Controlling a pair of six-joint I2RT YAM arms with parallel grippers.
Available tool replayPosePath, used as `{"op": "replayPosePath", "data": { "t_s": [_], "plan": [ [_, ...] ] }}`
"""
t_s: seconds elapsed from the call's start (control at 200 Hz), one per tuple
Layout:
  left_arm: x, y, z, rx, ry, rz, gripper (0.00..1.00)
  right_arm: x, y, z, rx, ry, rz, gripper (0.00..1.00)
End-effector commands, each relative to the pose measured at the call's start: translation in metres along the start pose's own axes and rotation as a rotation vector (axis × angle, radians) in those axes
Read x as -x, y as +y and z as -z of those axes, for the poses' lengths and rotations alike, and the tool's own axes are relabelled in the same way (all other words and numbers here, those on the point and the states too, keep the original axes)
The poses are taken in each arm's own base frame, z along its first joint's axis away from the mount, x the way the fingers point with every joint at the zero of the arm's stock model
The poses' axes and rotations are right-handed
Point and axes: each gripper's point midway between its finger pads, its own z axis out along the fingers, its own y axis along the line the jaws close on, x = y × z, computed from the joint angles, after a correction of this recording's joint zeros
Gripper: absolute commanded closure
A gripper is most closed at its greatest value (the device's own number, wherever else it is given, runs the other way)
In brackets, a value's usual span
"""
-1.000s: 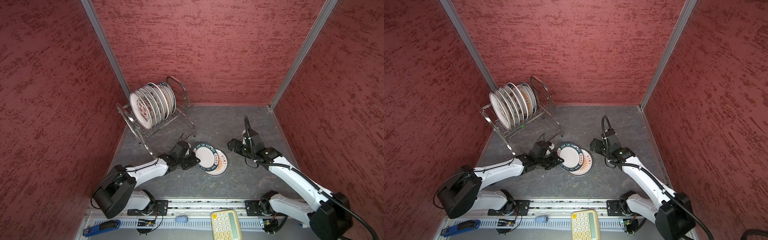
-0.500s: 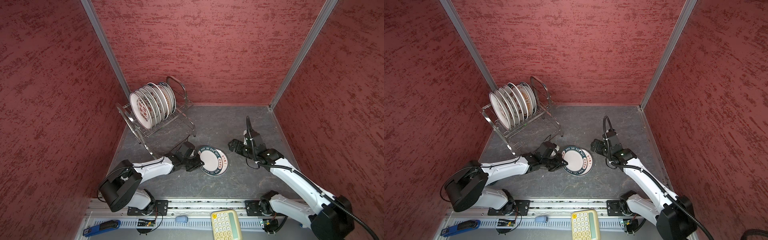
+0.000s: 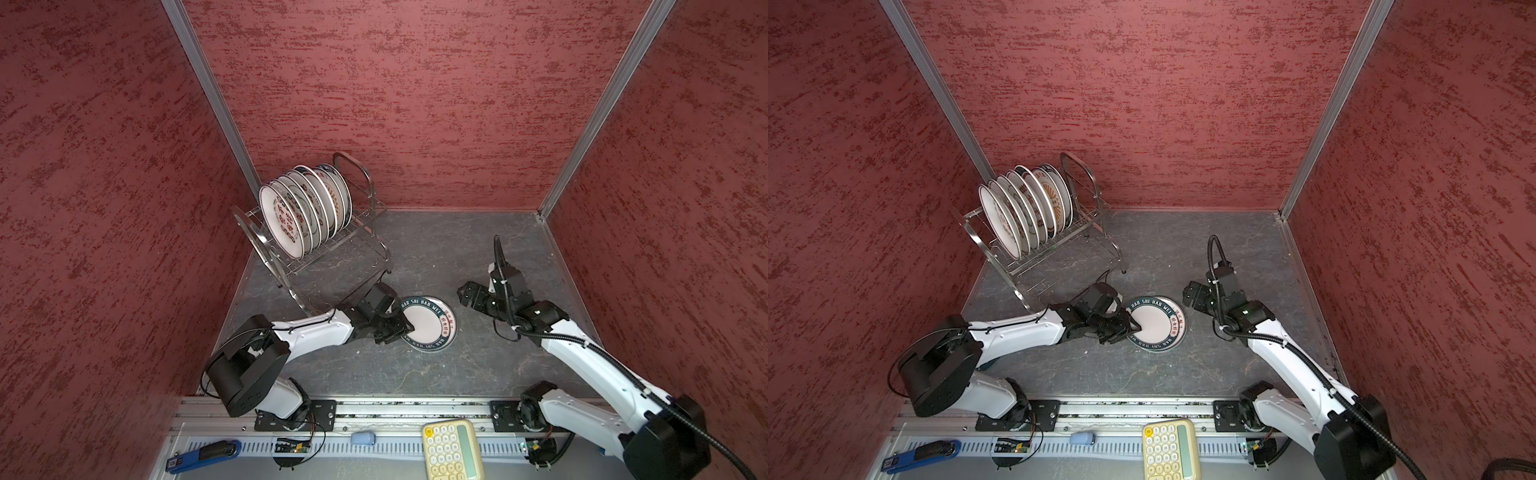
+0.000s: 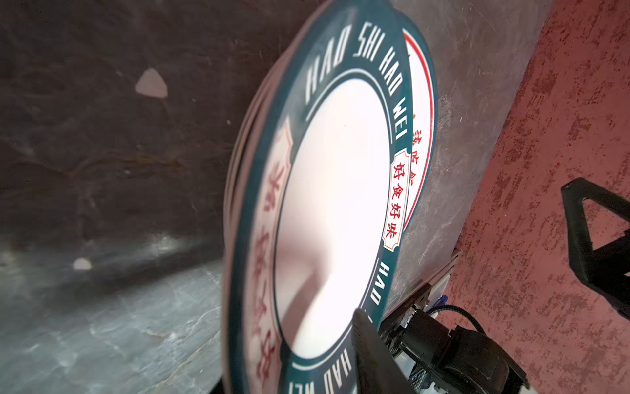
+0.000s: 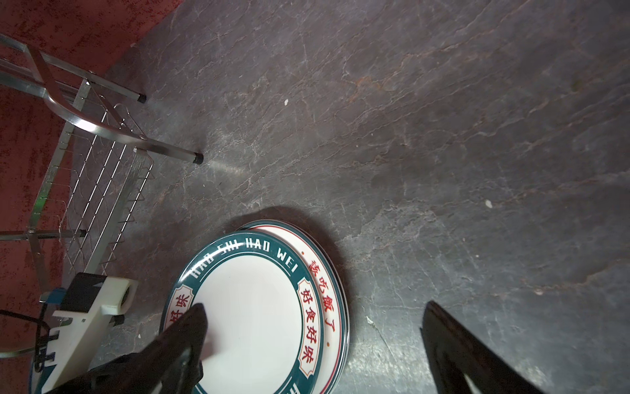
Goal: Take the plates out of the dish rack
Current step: 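Lower the green-rimmed plate onto the stack with left gripper while right gripper withdraws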
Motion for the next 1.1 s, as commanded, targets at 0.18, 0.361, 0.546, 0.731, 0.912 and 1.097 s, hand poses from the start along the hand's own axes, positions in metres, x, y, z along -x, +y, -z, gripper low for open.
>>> {"op": "replayPosePath", "data": {
  "t_s": [0.18, 0.361, 0.546, 0.731, 0.912, 1.097],
  "plan": [
    [0.004, 0.016, -0.002, 0.17, -0.007, -0.003, 0.53, 0.004, -0.002, 0.002, 0.004, -0.026, 0.015, 0.01],
    [0.004, 0.02, -0.002, 0.213, -0.004, -0.005, 0.5, 0.003, -0.008, 0.003, -0.012, -0.025, 0.016, 0.01],
    [0.004, 0.018, 0.003, 0.248, -0.024, -0.034, 0.41, 0.002, -0.01, 0.002, -0.01, -0.025, 0.012, 0.01],
    [0.008, 0.02, 0.004, 0.297, -0.025, -0.041, 0.38, 0.002, -0.01, 0.004, -0.007, -0.029, 0.011, 0.01],
    [0.01, 0.023, -0.001, 0.36, -0.001, -0.052, 0.36, 0.0, -0.012, 0.006, -0.013, -0.028, 0.013, 0.01],
    [0.011, 0.018, -0.005, 0.392, 0.017, -0.079, 0.33, 0.0, -0.016, 0.009, -0.022, -0.033, 0.013, 0.01]
  ]
}}
